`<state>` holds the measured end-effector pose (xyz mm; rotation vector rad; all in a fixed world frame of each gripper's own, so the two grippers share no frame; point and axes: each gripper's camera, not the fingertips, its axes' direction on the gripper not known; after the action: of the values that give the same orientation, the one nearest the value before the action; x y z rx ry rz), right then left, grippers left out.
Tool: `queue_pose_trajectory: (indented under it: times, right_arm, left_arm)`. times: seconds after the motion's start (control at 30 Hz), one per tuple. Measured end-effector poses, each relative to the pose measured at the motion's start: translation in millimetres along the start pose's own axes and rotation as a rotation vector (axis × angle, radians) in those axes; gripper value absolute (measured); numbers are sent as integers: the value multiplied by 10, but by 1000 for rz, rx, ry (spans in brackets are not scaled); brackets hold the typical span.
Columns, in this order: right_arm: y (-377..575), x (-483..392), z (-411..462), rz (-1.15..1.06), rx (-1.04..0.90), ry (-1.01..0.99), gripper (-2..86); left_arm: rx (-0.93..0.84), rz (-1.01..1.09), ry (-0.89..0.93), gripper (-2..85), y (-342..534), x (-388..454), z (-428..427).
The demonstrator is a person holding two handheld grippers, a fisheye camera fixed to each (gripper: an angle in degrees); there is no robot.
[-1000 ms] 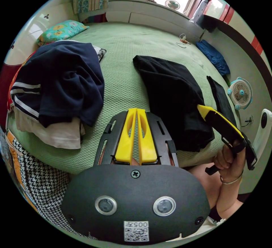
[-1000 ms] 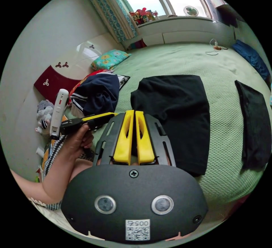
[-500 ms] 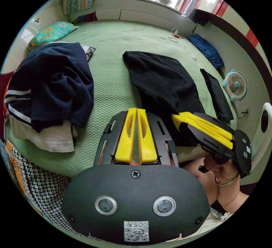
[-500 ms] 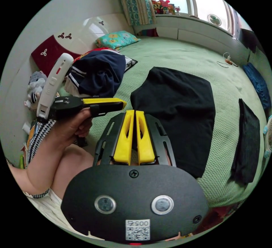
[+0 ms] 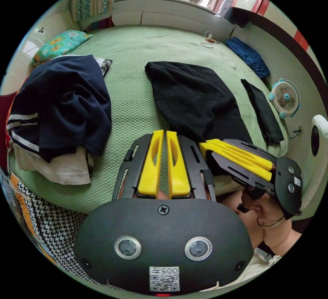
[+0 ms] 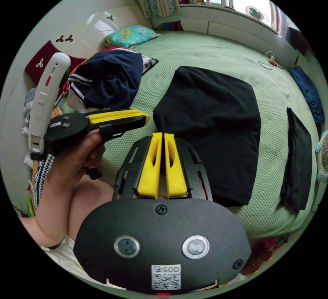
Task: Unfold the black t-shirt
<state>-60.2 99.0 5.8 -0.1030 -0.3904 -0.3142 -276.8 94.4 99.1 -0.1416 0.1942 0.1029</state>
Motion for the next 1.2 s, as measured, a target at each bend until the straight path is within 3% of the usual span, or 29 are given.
queue_pose_trajectory:
  times: [0.27, 0.5, 1.2]
  right_arm:
    - [-91, -261, 40, -46, -32, 46, -9]
    - [-187, -215, 172, 94, -70, 154, -3]
    - [-356, -453, 222, 110, -51, 171, 9]
  left_arm:
    - [0, -70, -49, 2, 13, -66, -34]
    - [-14, -32, -57, 1, 27, 35, -39]
    - [-12, -36, -77, 10, 109, 34, -199]
